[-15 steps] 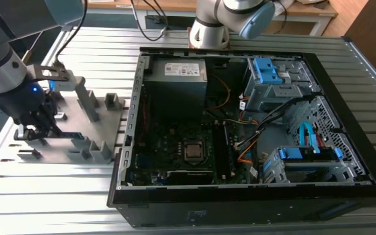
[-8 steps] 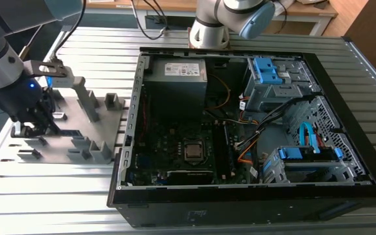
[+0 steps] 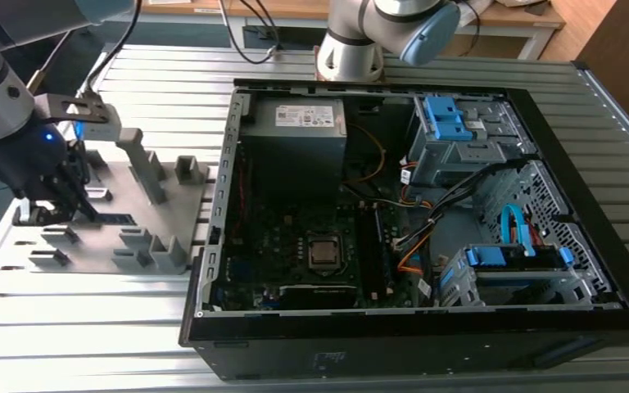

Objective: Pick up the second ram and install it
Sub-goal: 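Pick up the second ram and move it above second insertion slot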

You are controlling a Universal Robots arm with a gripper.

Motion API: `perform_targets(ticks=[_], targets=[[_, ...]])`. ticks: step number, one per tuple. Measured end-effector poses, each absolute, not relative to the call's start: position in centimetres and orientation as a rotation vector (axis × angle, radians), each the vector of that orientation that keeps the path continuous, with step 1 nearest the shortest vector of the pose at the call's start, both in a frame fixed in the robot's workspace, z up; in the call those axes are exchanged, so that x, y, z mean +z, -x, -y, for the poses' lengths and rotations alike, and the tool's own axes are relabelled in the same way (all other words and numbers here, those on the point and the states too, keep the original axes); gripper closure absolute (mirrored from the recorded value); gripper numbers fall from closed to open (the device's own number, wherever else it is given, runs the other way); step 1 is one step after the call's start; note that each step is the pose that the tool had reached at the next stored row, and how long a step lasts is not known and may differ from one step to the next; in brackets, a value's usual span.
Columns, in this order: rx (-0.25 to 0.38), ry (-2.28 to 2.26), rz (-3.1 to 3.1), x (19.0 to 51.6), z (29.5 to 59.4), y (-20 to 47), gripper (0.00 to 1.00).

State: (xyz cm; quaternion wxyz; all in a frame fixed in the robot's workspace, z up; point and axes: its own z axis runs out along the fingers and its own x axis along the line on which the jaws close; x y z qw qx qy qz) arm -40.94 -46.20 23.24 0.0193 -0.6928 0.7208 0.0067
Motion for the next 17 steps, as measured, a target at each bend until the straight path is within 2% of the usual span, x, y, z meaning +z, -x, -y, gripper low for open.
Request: perform_targets(ticks=[17], targets=[[0.023,2.149,-2.236,24.4,46.2,40.9,0.86]])
